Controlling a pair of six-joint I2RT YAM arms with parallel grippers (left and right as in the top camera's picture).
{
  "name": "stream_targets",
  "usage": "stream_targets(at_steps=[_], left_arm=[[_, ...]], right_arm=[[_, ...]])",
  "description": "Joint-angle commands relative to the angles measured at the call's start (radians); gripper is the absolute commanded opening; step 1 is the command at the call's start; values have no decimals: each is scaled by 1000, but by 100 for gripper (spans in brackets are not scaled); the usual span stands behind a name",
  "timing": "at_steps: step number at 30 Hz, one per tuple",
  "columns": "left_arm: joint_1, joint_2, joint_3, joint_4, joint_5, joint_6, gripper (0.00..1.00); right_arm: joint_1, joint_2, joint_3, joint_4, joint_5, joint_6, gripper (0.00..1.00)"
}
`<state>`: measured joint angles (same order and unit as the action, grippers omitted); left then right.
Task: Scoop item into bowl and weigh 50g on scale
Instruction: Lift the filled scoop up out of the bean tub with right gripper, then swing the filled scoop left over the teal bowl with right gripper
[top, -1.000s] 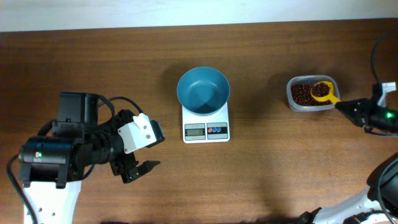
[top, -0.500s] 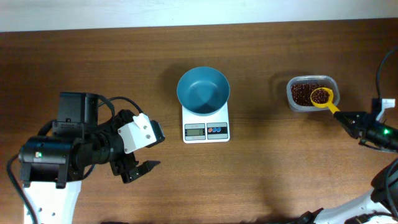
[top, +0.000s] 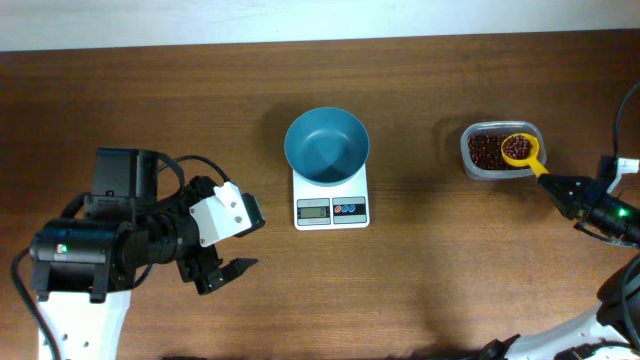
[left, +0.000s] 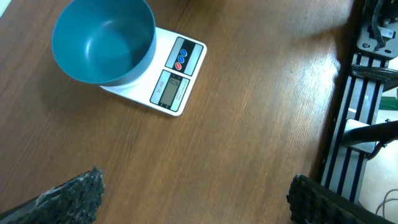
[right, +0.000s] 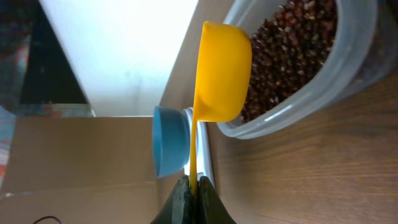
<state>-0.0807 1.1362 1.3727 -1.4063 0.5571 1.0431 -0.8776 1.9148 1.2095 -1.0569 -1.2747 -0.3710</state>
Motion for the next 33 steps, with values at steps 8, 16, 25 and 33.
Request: stream_targets(at_steps=[8,16,25,33], left_arm=[[7,1,16,-1,3,-9,99],[7,1,16,-1,3,-9,99],[7,1,16,-1,2,-9,99],[7,1,16,-1,2,-9,99]], right_arm=[[-2,5,-4,-6,-172,-25,4],[87,5,-4,-6,-197,-17,4],[251,5,-3,-6,-263,-17,4],[388,5,10,-5,-277,-16,4]])
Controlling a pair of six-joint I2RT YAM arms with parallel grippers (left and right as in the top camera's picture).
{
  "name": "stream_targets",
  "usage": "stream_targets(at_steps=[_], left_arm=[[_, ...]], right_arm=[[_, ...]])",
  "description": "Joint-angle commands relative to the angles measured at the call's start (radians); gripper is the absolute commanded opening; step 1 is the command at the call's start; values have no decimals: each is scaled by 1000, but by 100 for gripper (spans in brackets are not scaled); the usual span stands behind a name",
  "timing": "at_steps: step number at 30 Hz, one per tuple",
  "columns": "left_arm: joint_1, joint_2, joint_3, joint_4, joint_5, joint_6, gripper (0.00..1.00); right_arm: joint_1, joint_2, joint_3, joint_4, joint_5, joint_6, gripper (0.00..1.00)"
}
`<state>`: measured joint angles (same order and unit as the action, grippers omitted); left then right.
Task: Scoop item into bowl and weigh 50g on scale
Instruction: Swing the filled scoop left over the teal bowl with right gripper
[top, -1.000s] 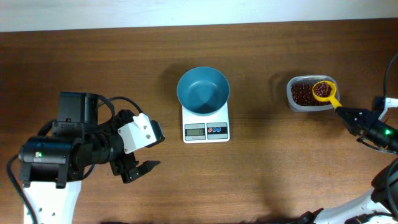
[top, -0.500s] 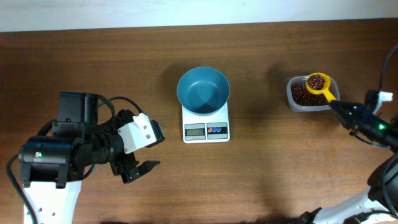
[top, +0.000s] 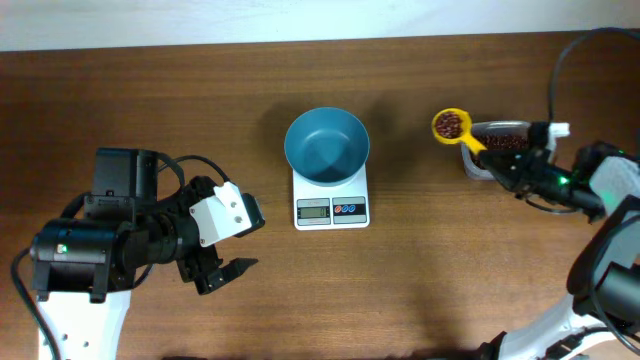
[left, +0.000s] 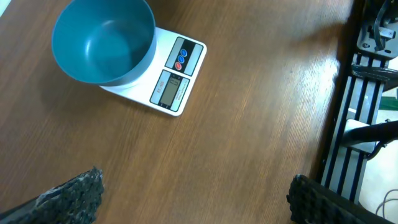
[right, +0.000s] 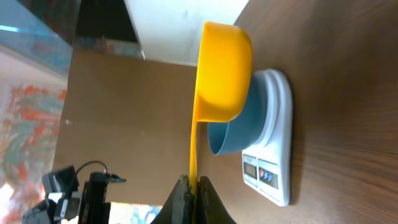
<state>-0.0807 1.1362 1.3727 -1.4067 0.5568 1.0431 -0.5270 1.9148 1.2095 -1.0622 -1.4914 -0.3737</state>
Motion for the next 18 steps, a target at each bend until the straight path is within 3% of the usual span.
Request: stream_targets(at_steps=[1,18], left_arm=[[7,1,16,-1,3,-9,99],[7,1,16,-1,3,-9,99]], right_arm=[[52,5,16,0,-60,-13,4],[267,5,111,2,-60,-3,4]])
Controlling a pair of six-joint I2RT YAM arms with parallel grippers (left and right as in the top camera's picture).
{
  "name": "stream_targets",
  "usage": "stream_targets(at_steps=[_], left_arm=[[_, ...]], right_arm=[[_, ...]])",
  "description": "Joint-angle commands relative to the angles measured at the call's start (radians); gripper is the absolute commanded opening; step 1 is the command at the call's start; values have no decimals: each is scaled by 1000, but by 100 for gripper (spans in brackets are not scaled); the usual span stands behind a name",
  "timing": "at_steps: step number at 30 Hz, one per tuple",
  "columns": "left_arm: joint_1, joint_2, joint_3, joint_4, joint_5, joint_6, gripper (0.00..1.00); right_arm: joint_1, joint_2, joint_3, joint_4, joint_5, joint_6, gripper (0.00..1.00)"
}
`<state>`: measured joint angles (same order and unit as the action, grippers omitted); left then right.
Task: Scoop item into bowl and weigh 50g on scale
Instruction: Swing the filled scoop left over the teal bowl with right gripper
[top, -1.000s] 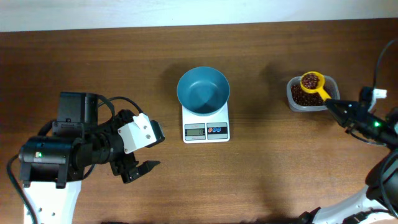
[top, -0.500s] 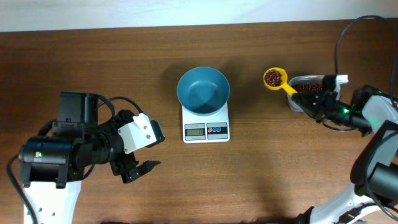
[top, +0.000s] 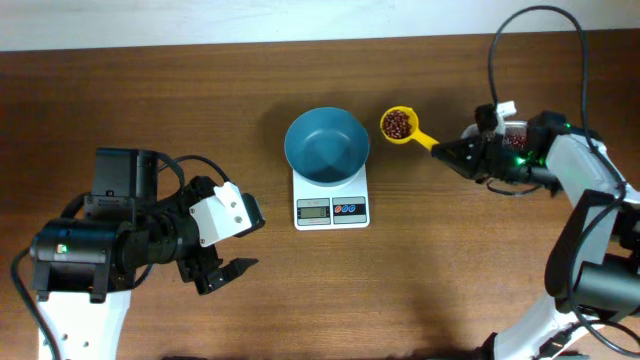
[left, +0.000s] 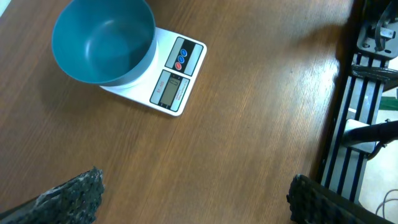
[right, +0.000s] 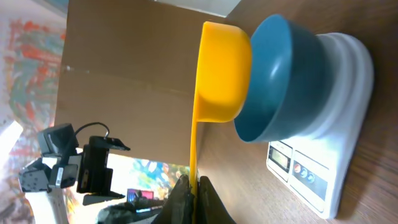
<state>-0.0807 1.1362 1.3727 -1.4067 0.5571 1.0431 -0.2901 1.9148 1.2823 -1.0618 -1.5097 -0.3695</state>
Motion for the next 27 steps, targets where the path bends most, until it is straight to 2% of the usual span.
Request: stream_targets(at_steps=[1,3,7,17,27], left_arm=[[7,1,16,-1,3,-9,99],[7,1,16,-1,3,-9,99],[7,1,16,-1,3,-9,99],[7,1,16,-1,3,-9,99],[7,1,16,-1,3,-9,99]], right_arm=[[37,5,40,3,-42,-7,4],[52,5,44,6,-42,-2,4],[94,5,44,105,-42,109,4],[193,5,44,420,0,388,4],[266,5,44,508,159,391,4]])
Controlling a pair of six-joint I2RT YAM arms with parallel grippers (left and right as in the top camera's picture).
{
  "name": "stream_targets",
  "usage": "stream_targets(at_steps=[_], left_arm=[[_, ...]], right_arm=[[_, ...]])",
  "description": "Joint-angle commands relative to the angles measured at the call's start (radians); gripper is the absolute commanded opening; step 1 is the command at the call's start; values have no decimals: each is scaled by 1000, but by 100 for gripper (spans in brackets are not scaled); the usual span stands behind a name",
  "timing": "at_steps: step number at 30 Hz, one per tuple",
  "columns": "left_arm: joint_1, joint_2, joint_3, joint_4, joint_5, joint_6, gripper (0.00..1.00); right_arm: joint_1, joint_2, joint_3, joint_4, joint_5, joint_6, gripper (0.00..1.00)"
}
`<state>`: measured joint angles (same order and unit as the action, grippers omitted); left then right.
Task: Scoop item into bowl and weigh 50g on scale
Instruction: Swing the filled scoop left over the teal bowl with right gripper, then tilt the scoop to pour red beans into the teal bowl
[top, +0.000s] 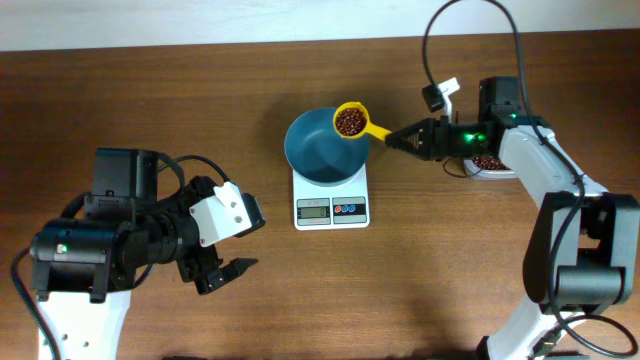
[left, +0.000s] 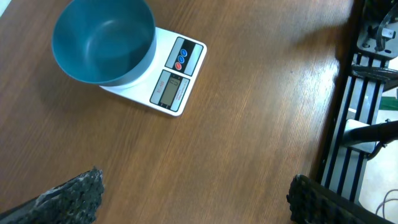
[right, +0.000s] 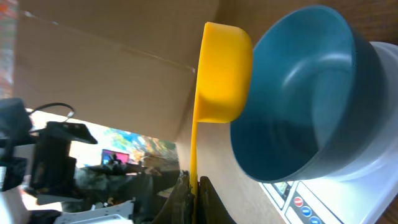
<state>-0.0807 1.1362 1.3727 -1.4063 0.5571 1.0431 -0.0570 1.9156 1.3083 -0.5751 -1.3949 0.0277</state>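
Observation:
A yellow scoop (top: 351, 121) heaped with dark red beans hangs level over the right rim of the blue bowl (top: 318, 150), which sits on the white scale (top: 331, 209). My right gripper (top: 400, 140) is shut on the scoop's handle; in the right wrist view the scoop (right: 219, 74) is edge-on beside the bowl (right: 305, 106), with the gripper (right: 193, 186) below it. The bowl's inside looks bare. My left gripper (top: 222, 270) stands open at the left, well away from the scale (left: 163, 79) and bowl (left: 99, 43).
A clear tub of red beans (top: 490, 163) stands right of the scale, mostly covered by my right arm. A cable loops above that arm. The table's far edge runs along the top of the overhead view.
My right gripper has carried the loaded scoop further left, from just right of the bowl to above the bowl's right rim. The left arm has not moved.
The scoop first rested full of beans in the tub at the right. Then it hung clear, left of the tub, then close to the bowl's right side, and now over the bowl's rim. It has stayed level. My left gripper stayed open and still.

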Motion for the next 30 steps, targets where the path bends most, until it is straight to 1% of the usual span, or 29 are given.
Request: stream_targets(at_steps=[1,7,10,13,23,30], left_arm=[[7,1,16,-1,3,-9,99],[7,1,16,-1,3,-9,99],[7,1,16,-1,3,-9,99],[7,1,16,-1,3,-9,98],[7,1,16,-1,3,-9,99],[7,1,16,-1,3,-9,99]], right_arm=[[40,4,18,32,46,-19,4],[75,4,18,103,91,-36,4],[85,4,18,105,118,-73,4],[91,4,18,106,148,-76,4],[90,-36,18,112,160,-76,4],[90,-65,18,108,257,-76,4]])
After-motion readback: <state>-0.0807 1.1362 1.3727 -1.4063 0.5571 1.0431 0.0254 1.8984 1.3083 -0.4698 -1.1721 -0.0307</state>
